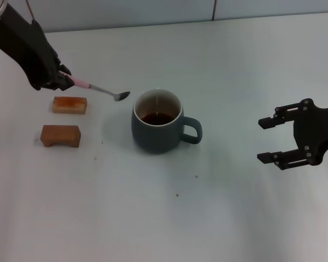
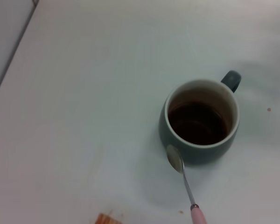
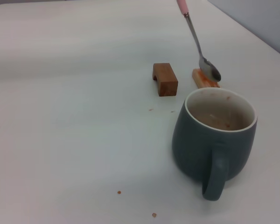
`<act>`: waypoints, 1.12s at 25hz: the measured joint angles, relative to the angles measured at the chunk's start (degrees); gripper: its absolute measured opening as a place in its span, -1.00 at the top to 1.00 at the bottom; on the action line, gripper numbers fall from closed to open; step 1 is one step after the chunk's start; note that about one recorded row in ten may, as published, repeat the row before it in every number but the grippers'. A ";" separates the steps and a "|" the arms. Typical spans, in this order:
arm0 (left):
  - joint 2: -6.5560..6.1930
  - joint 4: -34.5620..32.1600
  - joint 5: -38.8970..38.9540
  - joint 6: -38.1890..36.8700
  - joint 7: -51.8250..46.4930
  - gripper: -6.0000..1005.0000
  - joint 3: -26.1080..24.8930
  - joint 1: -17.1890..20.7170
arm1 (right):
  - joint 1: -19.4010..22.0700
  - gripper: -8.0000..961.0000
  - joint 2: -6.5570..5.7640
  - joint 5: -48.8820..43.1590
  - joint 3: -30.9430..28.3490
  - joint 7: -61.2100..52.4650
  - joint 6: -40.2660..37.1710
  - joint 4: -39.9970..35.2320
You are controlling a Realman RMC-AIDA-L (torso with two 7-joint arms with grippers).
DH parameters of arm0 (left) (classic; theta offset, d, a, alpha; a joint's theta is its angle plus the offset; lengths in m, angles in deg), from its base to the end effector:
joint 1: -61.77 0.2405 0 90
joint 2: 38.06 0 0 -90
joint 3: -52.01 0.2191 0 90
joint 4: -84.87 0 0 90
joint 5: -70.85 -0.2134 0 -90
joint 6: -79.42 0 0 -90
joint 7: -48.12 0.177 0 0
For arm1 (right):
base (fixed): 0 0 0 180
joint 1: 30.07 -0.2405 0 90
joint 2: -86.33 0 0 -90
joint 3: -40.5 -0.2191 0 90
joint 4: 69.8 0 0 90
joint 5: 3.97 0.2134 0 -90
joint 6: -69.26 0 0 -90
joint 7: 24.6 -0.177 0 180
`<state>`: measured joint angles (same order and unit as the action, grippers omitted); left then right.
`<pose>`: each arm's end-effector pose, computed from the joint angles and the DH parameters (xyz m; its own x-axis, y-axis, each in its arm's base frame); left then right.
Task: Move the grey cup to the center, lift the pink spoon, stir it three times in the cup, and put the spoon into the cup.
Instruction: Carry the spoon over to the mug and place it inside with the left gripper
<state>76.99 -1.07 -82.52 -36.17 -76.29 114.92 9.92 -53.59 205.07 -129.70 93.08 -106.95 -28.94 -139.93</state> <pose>-0.0919 0.3521 0.0778 0.8666 0.2694 -0.4202 0.1451 -0.9415 -0.3043 0.2137 0.3104 0.0349 0.9941 -0.0735 -0.0798 -0.0890 -0.9729 -0.2133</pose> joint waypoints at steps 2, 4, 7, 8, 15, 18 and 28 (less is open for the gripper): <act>-0.03 -0.04 0.39 -0.05 0.18 0.63 -0.24 -0.43 | -0.08 -0.47 0.00 0.00 -0.08 0.00 0.03 0.00; -0.25 -0.13 1.62 -0.11 0.48 0.63 -0.99 -0.84 | -0.13 -0.47 0.00 0.00 -0.16 0.00 0.04 0.00; -0.38 -0.68 3.27 -0.09 0.87 0.63 -1.77 -0.87 | -0.15 -0.47 0.00 0.00 -0.19 0.00 0.36 0.03; -0.38 -0.68 3.27 -0.09 0.87 0.63 -1.77 -0.87 | -0.15 -0.47 0.00 0.00 -0.12 0.00 0.51 0.06; -0.27 -2.15 5.83 -0.01 2.34 0.62 -2.25 -0.55 | -0.63 -0.47 0.00 -0.05 -0.03 0.00 0.78 0.17; -0.13 -2.34 6.06 -0.01 2.81 0.62 -1.69 -0.69 | -0.76 -0.47 0.00 -0.05 0.00 0.00 0.81 0.17; 0.63 -3.08 5.20 0.13 3.72 0.61 2.70 -1.87 | -0.82 -0.47 0.00 -0.05 0.15 0.00 1.26 0.37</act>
<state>77.62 -4.15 -77.32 -36.04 -72.57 117.62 8.05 -54.41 205.07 -129.75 93.23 -106.95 -27.68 -139.56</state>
